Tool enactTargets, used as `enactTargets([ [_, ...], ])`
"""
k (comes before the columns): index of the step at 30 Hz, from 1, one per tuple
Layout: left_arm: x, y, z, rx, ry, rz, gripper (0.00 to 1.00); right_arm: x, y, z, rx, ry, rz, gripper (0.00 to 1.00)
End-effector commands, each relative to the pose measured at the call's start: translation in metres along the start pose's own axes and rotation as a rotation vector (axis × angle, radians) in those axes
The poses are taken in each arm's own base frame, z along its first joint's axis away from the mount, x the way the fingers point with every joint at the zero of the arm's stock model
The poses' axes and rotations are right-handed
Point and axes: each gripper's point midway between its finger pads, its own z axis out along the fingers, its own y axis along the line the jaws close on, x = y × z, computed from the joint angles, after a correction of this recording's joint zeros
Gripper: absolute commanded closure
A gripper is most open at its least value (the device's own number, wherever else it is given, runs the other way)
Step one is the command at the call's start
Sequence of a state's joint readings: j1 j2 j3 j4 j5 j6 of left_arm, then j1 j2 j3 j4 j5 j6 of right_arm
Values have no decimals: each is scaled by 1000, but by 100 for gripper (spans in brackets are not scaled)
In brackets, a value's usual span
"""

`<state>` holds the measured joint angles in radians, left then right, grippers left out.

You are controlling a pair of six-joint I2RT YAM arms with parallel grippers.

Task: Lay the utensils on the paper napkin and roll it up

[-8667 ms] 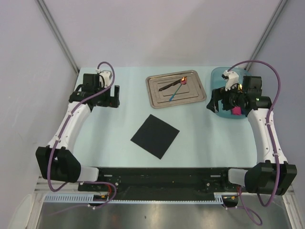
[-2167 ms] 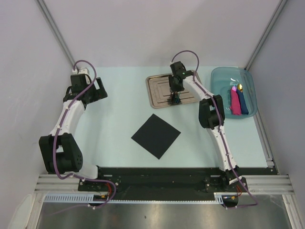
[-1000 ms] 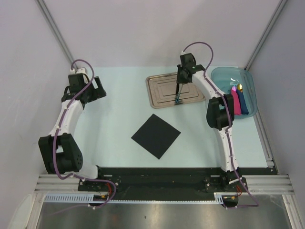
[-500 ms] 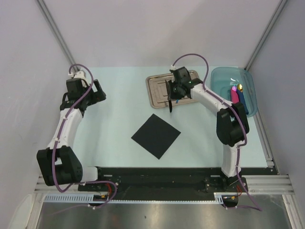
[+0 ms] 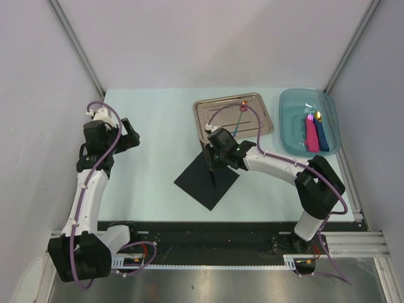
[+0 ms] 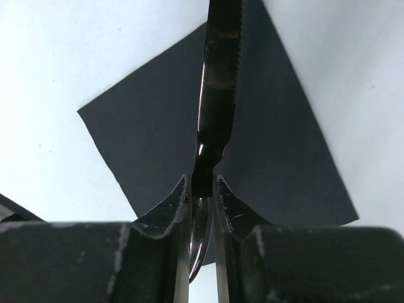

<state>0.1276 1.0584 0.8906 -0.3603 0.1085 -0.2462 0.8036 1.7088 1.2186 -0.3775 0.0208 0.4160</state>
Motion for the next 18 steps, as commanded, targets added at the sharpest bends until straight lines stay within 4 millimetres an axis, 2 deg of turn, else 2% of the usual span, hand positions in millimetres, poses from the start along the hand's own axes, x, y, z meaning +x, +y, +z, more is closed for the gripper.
enactTargets([
  [1, -3, 0, -5, 8, -37, -13, 0, -36, 5, -2, 30, -161, 53, 100],
  [6, 1, 3, -6, -13, -4, -9, 0, -20, -5, 23, 68, -84, 99, 100],
  [7, 3, 4, -9, -12, -9, -2, 0, -12, -8, 30, 79, -52, 104, 100],
  [13, 13, 7, -9, -14, 2, 7, 0, 7, -11, 40, 92, -1, 94, 100],
  [18, 15, 7, -11, -17, 7, 5, 0, 9, -15, 51, 103, 16, 100, 100],
])
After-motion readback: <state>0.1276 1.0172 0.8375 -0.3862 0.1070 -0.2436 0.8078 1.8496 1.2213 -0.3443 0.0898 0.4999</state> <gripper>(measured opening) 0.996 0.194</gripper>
